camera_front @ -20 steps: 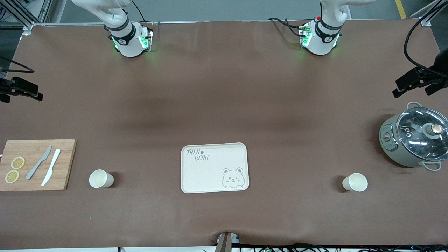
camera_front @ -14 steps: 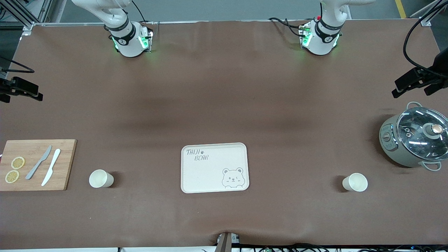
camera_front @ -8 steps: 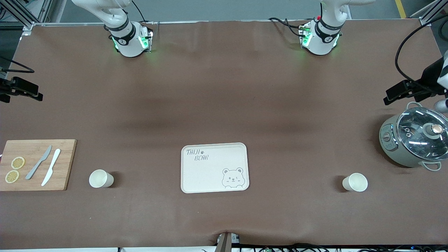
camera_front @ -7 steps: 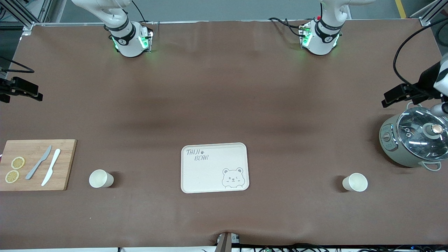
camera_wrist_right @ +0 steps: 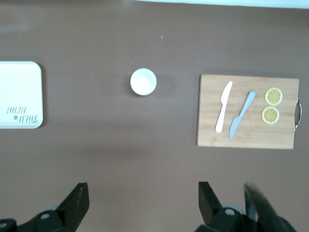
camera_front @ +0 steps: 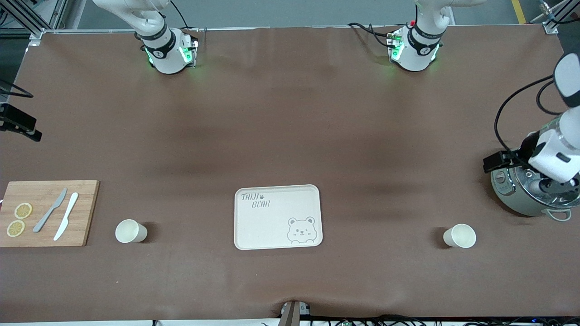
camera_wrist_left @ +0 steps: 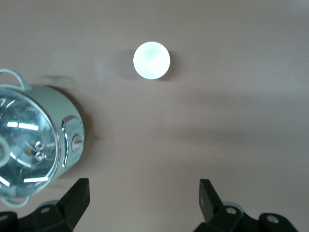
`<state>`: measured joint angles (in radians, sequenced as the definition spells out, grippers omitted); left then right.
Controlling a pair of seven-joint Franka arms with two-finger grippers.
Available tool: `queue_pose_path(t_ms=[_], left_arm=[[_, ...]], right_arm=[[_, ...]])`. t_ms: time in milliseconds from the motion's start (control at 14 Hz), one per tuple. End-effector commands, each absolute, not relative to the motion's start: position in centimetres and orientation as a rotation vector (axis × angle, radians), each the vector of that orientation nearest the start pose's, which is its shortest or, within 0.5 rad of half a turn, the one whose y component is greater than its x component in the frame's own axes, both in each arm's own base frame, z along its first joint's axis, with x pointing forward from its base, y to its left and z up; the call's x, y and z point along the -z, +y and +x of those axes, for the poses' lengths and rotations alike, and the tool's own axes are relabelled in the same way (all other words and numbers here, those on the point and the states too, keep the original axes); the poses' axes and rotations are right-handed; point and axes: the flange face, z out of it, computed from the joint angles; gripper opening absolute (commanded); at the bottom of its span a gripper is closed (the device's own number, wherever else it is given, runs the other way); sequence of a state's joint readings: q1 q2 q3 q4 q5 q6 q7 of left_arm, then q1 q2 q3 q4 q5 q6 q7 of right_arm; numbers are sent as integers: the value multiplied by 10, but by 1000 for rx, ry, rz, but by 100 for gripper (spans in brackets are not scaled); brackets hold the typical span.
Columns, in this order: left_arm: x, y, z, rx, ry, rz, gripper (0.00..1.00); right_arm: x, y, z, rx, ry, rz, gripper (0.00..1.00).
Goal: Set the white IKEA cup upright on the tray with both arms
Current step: 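Reach the right gripper and the left gripper toward the two white cups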
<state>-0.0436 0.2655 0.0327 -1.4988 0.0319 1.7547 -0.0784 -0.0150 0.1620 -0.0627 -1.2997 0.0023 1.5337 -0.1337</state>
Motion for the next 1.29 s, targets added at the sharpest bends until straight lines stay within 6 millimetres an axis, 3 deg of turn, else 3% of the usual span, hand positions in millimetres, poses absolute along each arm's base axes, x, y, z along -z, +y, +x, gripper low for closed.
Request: queue_pose_path(t_ms=[0, 286, 714, 1071, 1214], left_arm=[[-490, 8, 663, 46, -49, -3079, 100], [-437, 23, 690, 98, 20, -3038, 100], [-353, 49, 722, 242, 56, -3026, 100], [-299, 71, 733, 319, 64, -3020, 100], [-283, 71, 736, 355, 63, -3019, 100]], right_arm=[[-612, -42, 627, 54, -107, -3155, 100], [-544, -37, 668, 41, -118, -3161, 100], [-452, -45, 703, -26, -117, -3170, 100], [-395, -57, 719, -52, -101, -3180, 100], [-376, -76, 726, -1, -57, -3179, 100]])
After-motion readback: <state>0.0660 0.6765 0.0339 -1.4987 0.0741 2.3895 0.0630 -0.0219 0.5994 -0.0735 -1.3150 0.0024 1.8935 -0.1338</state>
